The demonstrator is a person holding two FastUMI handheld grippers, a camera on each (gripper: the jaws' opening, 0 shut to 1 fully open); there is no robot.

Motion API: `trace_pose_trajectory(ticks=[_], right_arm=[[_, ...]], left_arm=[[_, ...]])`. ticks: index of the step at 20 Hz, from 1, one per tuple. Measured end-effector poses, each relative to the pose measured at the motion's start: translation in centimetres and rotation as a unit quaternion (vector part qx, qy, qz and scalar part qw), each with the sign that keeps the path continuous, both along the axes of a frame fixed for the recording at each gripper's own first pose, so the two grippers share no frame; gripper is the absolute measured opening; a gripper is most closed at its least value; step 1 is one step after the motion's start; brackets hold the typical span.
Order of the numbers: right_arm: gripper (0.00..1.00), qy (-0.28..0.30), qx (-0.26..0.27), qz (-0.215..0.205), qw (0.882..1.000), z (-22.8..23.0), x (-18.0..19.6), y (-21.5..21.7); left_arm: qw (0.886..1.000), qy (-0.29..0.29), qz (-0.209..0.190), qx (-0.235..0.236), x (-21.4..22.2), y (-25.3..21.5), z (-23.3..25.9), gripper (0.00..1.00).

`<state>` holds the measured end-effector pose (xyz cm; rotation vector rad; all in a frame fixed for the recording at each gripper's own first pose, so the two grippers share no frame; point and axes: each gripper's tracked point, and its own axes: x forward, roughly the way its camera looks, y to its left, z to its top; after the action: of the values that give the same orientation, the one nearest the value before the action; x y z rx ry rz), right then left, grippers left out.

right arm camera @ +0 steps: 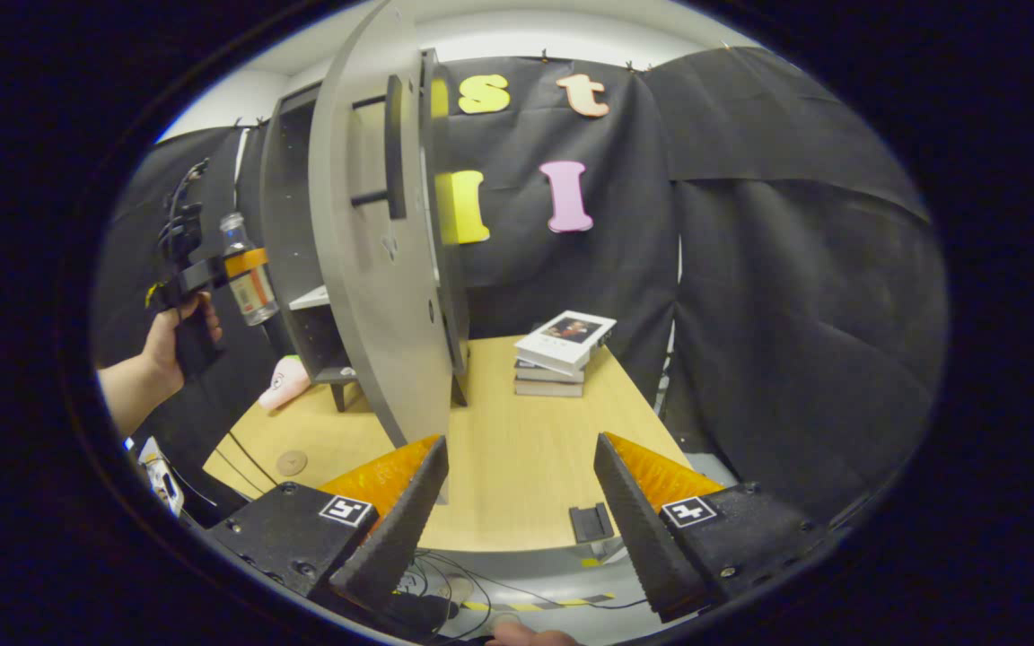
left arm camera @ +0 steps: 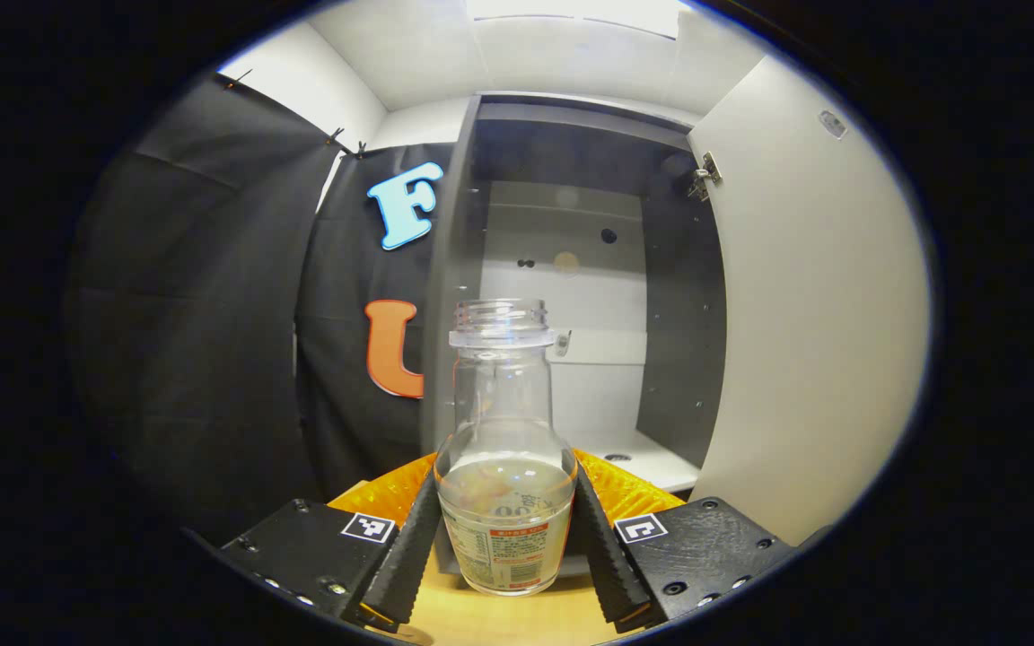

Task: Open the cabinet door with the right hand, grasp the bottle in the cabinet with the left hand and place it on the coaster, then close the cabinet door with the right hand.

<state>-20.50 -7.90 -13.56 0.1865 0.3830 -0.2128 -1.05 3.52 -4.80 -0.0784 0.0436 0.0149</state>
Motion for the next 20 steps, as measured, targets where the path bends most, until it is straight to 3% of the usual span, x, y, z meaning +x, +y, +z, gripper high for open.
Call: trace_pose_trajectory(ticks=[2,6,10,14,20], right_arm=[[1.0,0.038,0.005,-0.004,0.999,-3.4,-0.5,0.5],[1.0,0.104,0.008,-0.02,0.994,-6.9,-2.4,0.6],[1.0,0.125,-0.047,-0.028,0.991,-8.3,-2.9,-0.1],[1.0,0.164,-0.076,0.0,0.983,-10.4,-2.6,0.9],[1.0,0.184,-0.068,0.017,0.98,-12.0,-2.5,2.4]], left_arm=[[1.0,0.018,0.013,0.01,-2.2,2.4,-3.5,0.74],[0.997,0.044,0.04,-0.047,-5.2,5.7,-12.4,0.74],[0.992,0.083,0.081,-0.056,-6.2,8.4,-22.6,0.74],[0.991,0.062,0.103,-0.059,-6.6,8.9,-25.5,0.74],[0.988,0.084,0.127,-0.036,-5.5,8.8,-30.0,0.74]])
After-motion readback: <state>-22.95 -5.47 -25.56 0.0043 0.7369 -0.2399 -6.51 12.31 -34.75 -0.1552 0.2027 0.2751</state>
